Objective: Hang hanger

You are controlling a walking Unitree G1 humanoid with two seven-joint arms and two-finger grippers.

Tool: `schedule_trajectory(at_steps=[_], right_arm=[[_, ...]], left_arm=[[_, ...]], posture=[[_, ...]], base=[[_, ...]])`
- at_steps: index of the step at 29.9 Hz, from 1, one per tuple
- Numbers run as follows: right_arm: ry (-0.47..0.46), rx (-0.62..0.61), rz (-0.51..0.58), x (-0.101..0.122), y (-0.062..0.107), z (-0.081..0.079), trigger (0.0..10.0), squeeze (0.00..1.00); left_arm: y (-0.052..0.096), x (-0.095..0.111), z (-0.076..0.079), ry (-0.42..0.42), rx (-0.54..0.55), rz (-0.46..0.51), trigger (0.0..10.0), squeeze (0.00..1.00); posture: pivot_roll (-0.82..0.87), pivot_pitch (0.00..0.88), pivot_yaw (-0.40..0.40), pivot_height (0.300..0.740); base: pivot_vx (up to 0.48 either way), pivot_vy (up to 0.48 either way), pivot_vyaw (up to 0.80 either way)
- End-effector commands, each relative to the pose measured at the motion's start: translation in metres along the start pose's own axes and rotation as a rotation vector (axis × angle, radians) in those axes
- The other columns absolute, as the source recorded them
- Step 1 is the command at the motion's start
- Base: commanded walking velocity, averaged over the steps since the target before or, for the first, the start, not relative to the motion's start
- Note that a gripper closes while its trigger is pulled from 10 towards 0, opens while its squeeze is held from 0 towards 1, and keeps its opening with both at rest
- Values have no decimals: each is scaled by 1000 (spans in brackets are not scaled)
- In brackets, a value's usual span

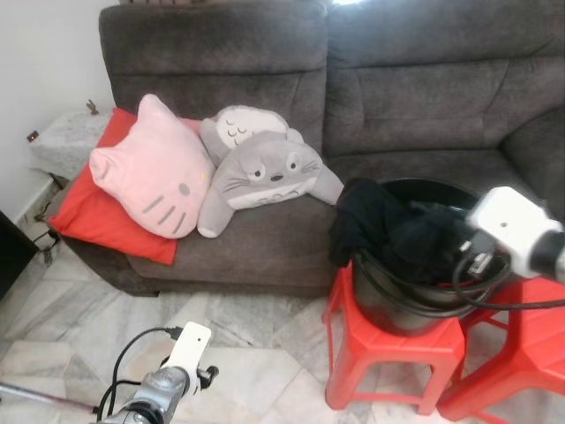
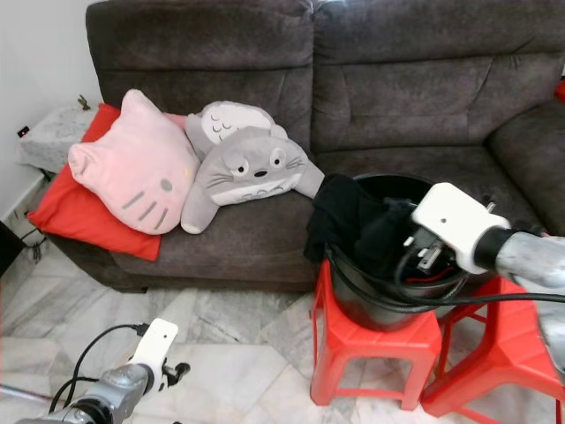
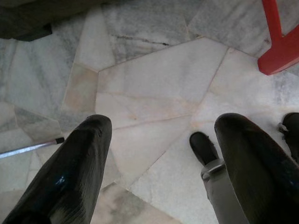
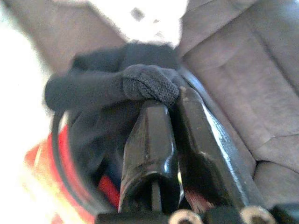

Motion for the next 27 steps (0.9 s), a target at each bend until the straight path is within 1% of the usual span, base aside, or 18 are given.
schedule_trajectory(at_steps=[1, 2, 4, 5, 6, 7, 10, 11, 12, 13, 17, 19, 20, 21, 23, 25, 26, 27], right_arm=[[41, -2, -49, -3, 7, -2, 0, 0], [66, -27, -123, -14, 11, -1, 0, 0], [97, -56, -212, -28, 16, 1, 0, 0], [79, -80, -249, -36, 20, 0, 0, 0], [79, -80, -249, -36, 20, 0, 0, 0], [41, -134, -269, -41, 21, 2, 0, 0], [4, -250, -336, -50, 25, 11, 0, 0], [4, -250, -336, -50, 25, 11, 0, 0], [-20, -335, -387, -56, 30, 18, 0, 0], [-25, -391, -422, -59, 35, 22, 0, 0], [4, -451, -482, -62, 41, 23, 0, 0], [1, -392, -519, -63, 43, 0, 0, 0], [1, -392, -519, -63, 43, 0, 0, 0], [10, -330, -554, -66, 46, -13, 0, 0], [12, -248, -595, -71, 49, -29, 0, 0], [15, -176, -629, -75, 51, -45, 0, 0], [15, -176, -629, -75, 51, -45, 0, 0], [11, -148, -659, -80, 53, -55, 0, 0]], left_arm=[[1, -6, -3, -11, 4, -21, 10000, 0], [1, -6, -3, -13, 3, -22, 10000, 0], [1, -6, -4, -15, 2, -22, 10000, 0], [1, -5, -4, -16, 1, -21, 10000, 0], [1, -5, -4, -16, 1, -21, 10000, 0], [1, -5, -4, -16, 2, -21, 10000, 0], [1, -5, -4, -17, 3, -21, 10000, 0], [1, -5, -4, -17, 3, -21, 10000, 0], [1, -5, -4, -17, 4, -20, 10000, 0], [1, -5, -5, -16, 6, -20, 10000, 0], [1, -5, -5, -18, 6, -20, 10000, 0], [1, -6, -6, -17, 8, -20, 10000, 0], [1, -6, -6, -17, 8, -20, 10000, 0], [1, -6, -6, -17, 8, -21, 10000, 0], [1, -6, -6, -18, 7, -21, 10000, 0], [1, -6, -6, -19, 5, -22, 10000, 0], [1, -6, -6, -19, 5, -22, 10000, 0], [1, -6, -6, -21, 4, -22, 10000, 0]], posture=[[-262, 0, 102, 740], [-273, 0, 105, 740], [-273, 0, 105, 740], [-273, 0, 105, 740], [-273, 0, 105, 740], [-276, 0, 110, 740], [-276, 0, 110, 740], [-276, 0, 110, 740], [-271, 0, 110, 740], [-271, 0, 110, 740], [-273, 0, 110, 740], [-273, 0, 111, 740], [-273, 0, 111, 740], [-273, 0, 111, 740], [-279, 0, 113, 740], [-279, 0, 113, 740], [-279, 0, 113, 740], [-289, 0, 116, 740]], base=[[0, 0, 0], [0, 0, 0], [0, 0, 0], [0, 0, 0], [0, 0, 0], [0, 0, 0], [0, 0, 0], [0, 0, 0], [0, 0, 0], [0, 0, 0], [0, 0, 0], [0, 0, 0], [0, 0, 0], [0, 0, 0], [0, 0, 0], [0, 0, 0], [0, 0, 0], [0, 0, 0]])
Point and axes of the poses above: a point about 5 cm out from each wrist's last joint towards the gripper, its own y axis pointing back from the gripper into the wrist, its own x axis along the axis of the wrist's last joint, z = x × y, the point moved 4 cm from there along -y, pointing out of the wrist towards the gripper, and after that the axes turned 7 degrees about -y, right-handed, at the moved point
